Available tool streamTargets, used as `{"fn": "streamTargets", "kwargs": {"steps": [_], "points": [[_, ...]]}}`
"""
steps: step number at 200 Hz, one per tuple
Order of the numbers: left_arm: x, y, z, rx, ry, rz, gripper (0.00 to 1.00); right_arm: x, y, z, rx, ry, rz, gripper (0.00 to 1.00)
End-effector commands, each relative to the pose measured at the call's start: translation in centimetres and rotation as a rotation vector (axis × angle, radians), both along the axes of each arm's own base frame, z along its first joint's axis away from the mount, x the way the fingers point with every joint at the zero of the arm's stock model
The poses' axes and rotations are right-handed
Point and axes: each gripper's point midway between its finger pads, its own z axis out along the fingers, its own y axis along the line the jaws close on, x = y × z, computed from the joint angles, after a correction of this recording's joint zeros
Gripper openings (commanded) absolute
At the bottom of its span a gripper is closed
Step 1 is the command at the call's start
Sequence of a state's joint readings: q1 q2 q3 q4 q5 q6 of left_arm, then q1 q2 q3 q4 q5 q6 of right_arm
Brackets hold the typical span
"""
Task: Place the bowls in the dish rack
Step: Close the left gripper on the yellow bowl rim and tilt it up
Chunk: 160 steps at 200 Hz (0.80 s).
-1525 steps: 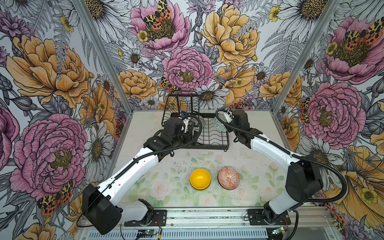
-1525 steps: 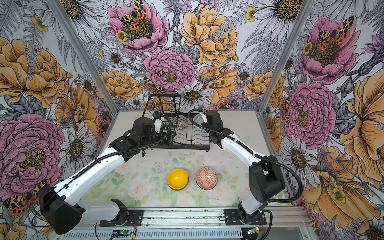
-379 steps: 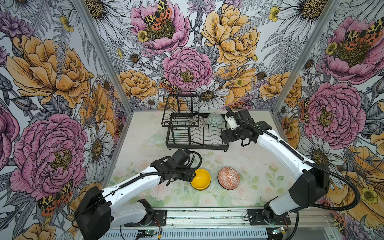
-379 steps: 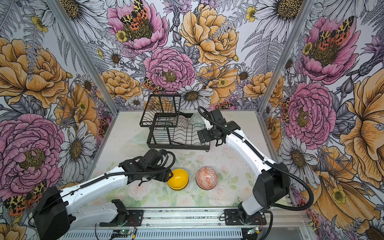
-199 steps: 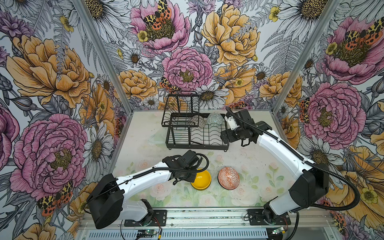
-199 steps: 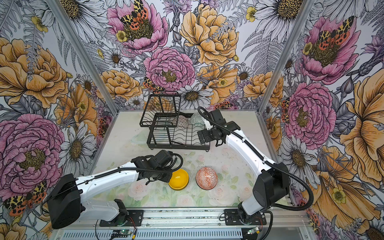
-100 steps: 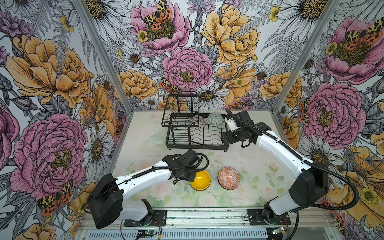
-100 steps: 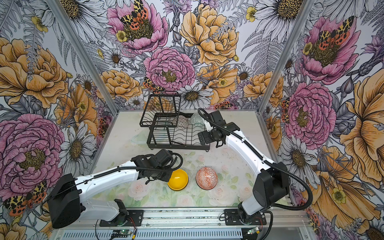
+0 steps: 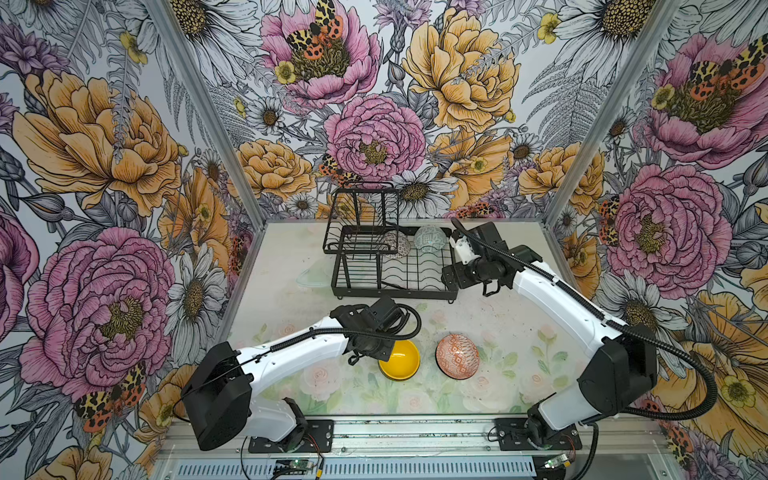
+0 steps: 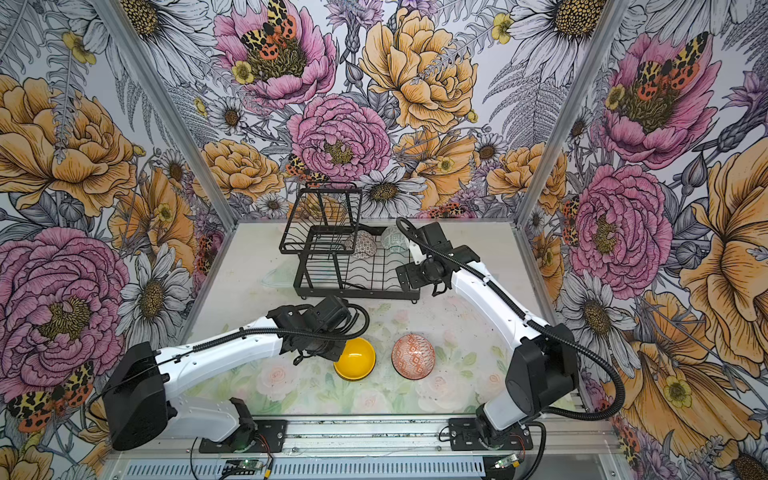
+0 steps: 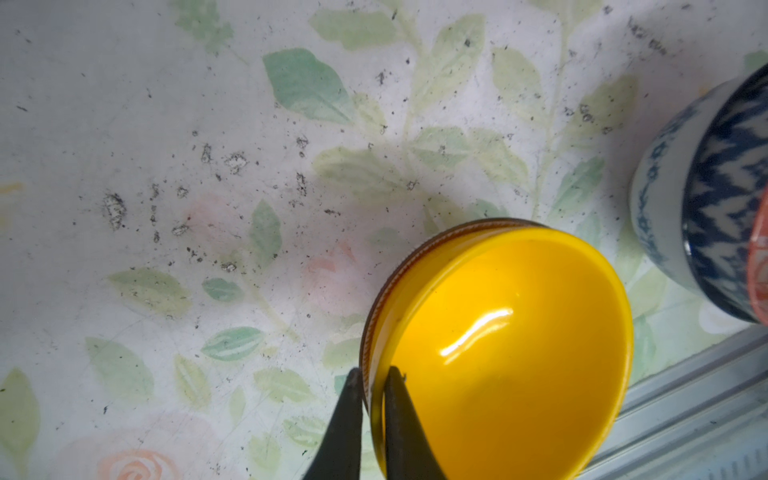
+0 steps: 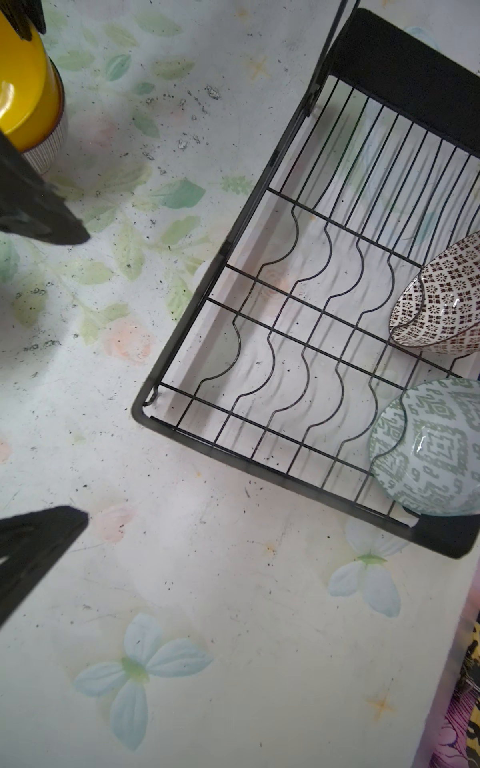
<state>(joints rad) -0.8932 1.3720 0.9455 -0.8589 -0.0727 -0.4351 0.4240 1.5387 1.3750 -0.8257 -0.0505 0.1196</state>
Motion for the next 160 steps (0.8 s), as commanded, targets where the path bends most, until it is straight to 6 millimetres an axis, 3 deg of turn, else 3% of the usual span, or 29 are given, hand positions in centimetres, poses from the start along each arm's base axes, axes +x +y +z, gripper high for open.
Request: {"fn": "streamTargets", "kwargs": {"steps": [1,90,160], "points": [[0.7,-0.4,0.8,0.004,-0.038,-0.015,0.18,0.2,-0.1,1.0,0.028,-0.033,-0.006,1.00],[0.2,-0.5,-0.3,0.020,0.003,-0.027,0.24,0.3,-0.1,1.1,0.033,-0.035,-0.005,1.00],[0.2,-0.3,-0.1,0.015,-0.006,-0.010,0.07,0.2,-0.5,1.0,0.024,-0.038,-0.010,1.00]]}}
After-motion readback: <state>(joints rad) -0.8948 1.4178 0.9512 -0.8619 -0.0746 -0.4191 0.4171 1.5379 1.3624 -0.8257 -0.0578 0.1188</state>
